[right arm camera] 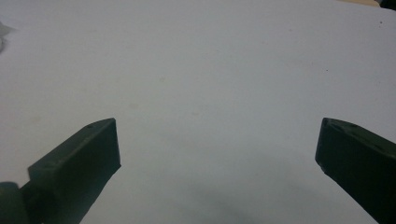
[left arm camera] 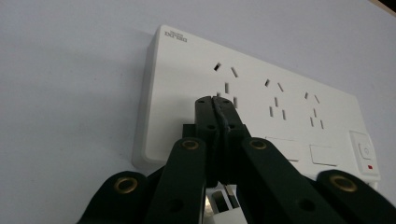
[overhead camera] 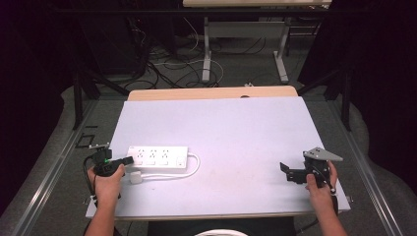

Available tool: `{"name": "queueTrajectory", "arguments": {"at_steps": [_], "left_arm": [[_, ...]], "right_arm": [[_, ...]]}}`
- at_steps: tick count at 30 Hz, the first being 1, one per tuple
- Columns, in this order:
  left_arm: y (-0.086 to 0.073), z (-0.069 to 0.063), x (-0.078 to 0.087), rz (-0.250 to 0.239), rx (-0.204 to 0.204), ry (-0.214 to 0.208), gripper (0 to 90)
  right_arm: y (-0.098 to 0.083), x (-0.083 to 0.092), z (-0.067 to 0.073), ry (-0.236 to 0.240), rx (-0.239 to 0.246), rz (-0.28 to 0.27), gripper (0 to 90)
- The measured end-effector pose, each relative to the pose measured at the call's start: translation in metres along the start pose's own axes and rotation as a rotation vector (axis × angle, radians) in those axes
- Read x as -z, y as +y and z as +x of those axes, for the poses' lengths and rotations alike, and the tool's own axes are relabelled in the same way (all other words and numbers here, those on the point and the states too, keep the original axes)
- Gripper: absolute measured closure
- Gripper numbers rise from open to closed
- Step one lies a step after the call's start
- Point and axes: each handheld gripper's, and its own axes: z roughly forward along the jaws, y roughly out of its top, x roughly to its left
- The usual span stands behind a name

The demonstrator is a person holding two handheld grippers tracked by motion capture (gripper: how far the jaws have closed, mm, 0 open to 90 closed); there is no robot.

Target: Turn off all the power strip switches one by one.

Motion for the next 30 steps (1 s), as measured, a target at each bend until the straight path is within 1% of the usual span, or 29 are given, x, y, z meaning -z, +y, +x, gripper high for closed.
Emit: {"name": "queueTrajectory", "arguments": {"at_steps": [1, 2, 3, 4, 5, 6, 8, 9, 10, 11, 12, 13, 15, 16, 17, 18, 19, 20, 22, 25, 26, 27, 28, 29, 30], "left_arm": [[0.001, 0.001, 0.001, 0.002, -0.007, 0.000, 90.0], [0.001, 0.000, 0.001, -0.004, -0.001, 0.003, 90.0], [0.000, 0.000, 0.001, -0.012, -0.004, 0.004, 90.0], [0.001, 0.000, 0.001, -0.019, 0.001, 0.010, 90.0], [0.001, 0.001, 0.002, -0.013, -0.012, 0.013, 90.0], [0.001, 0.000, 0.001, -0.024, 0.000, 0.013, 90.0], [0.002, -0.002, 0.002, -0.023, -0.025, 0.026, 90.0], [0.002, -0.002, 0.003, -0.022, -0.044, 0.029, 90.0], [0.002, -0.004, 0.004, -0.027, -0.044, 0.028, 90.0], [0.002, -0.006, 0.004, -0.030, -0.068, 0.045, 90.0], [0.003, -0.007, 0.006, -0.024, -0.086, 0.046, 90.0], [0.002, -0.008, 0.005, -0.039, -0.097, 0.052, 90.0], [0.002, -0.011, 0.006, -0.036, -0.111, 0.041, 84.9], [0.002, -0.013, 0.006, -0.042, -0.125, 0.043, 82.8], [0.002, -0.015, 0.005, -0.061, -0.129, 0.050, 80.7], [0.002, -0.016, 0.005, -0.056, -0.153, 0.057, 78.2], [0.002, -0.017, 0.004, -0.067, -0.163, 0.061, 75.6], [0.002, -0.018, 0.004, -0.057, -0.170, 0.062, 74.5], [0.002, -0.021, 0.004, -0.061, -0.176, 0.051, 72.1], [0.002, -0.024, 0.005, -0.071, -0.202, 0.056, 68.2], [0.002, -0.025, 0.005, -0.082, -0.215, 0.061, 65.9], [0.002, -0.026, 0.005, -0.084, -0.225, 0.063, 65.6], [0.001, -0.028, 0.005, -0.085, -0.223, 0.064, 65.1], [0.001, -0.029, 0.005, -0.086, -0.238, 0.062, 63.8], [0.001, -0.032, 0.005, -0.085, -0.238, 0.061, 62.7]], "right_arm": [[0.000, 0.000, 0.000, 0.000, -0.002, 0.001, 0.0], [0.000, -0.001, 0.000, 0.004, -0.002, -0.003, 0.0], [0.000, -0.001, 0.000, 0.006, 0.000, -0.004, 0.0], [0.000, -0.001, 0.000, -0.002, 0.000, -0.012, 0.0], [0.000, -0.001, 0.000, -0.003, 0.002, -0.005, 0.0], [0.000, -0.001, 0.000, -0.007, 0.002, -0.010, 0.0], [0.000, -0.001, 0.000, -0.007, 0.001, -0.009, 0.0], [0.000, -0.001, 0.000, -0.007, 0.002, -0.009, 0.0], [0.000, -0.001, 0.000, -0.008, 0.004, -0.009, 0.0], [0.000, -0.001, 0.001, -0.005, 0.002, -0.005, 0.0], [0.000, -0.001, 0.001, -0.002, -0.003, -0.010, 0.0], [0.000, -0.001, 0.002, 0.000, -0.008, -0.011, 0.0], [0.000, -0.001, 0.002, -0.003, -0.001, -0.013, 0.0], [0.000, -0.001, 0.002, -0.001, -0.003, -0.009, 0.0], [0.000, 0.000, 0.002, 0.004, -0.002, 0.000, 0.0], [0.000, 0.000, 0.002, 0.005, 0.003, 0.000, 0.0], [0.000, 0.000, 0.002, -0.002, 0.005, -0.006, 0.0], [0.000, 0.000, 0.002, -0.003, 0.001, -0.007, 0.0], [0.000, 0.001, 0.001, -0.001, 0.000, -0.005, 0.0], [0.000, 0.000, 0.001, 0.005, -0.001, -0.008, 0.0], [0.000, 0.000, 0.001, 0.004, 0.000, -0.008, 0.0], [0.000, 0.000, 0.002, 0.005, -0.004, -0.005, 0.0], [0.000, 0.000, 0.001, 0.004, 0.000, -0.006, 0.0], [0.000, 0.000, 0.001, 0.004, 0.002, -0.007, 0.0], [0.000, -0.001, 0.002, 0.001, -0.005, -0.010, 0.0]]}}
